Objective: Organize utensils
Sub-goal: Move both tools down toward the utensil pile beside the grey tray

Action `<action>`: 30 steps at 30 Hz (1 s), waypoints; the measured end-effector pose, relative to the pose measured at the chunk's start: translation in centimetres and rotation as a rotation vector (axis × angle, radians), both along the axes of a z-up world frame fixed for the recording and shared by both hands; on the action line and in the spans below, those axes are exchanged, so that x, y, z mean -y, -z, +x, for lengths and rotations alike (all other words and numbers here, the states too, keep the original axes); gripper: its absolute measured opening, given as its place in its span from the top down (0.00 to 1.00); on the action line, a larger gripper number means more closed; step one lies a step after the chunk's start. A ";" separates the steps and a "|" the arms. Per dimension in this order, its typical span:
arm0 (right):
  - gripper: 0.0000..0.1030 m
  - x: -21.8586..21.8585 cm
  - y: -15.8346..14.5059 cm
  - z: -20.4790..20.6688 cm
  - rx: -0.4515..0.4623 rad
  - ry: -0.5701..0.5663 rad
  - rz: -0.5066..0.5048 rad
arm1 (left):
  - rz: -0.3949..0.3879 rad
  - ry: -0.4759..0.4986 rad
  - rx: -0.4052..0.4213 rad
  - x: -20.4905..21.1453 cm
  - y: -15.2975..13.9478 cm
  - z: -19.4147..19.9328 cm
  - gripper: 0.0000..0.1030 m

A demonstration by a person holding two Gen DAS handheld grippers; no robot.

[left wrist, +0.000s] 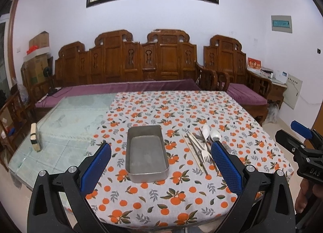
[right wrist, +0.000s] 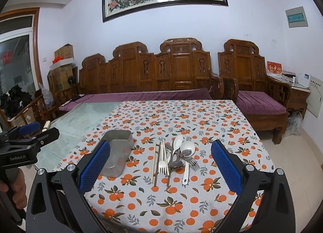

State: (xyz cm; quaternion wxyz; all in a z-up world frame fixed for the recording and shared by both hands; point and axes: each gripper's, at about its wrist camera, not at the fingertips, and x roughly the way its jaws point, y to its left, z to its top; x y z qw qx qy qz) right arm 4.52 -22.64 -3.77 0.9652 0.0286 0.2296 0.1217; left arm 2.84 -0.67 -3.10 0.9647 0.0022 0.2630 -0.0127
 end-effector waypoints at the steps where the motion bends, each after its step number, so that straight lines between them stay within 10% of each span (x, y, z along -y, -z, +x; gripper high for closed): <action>1: 0.03 0.0 0.3 0.3 -0.006 -0.001 -0.003 | -0.001 0.003 -0.010 0.0 0.4 0.3 0.07; 30: 0.36 4.3 7.8 14.1 -0.263 0.011 -0.058 | 0.031 0.200 -0.253 5.6 8.9 11.3 0.07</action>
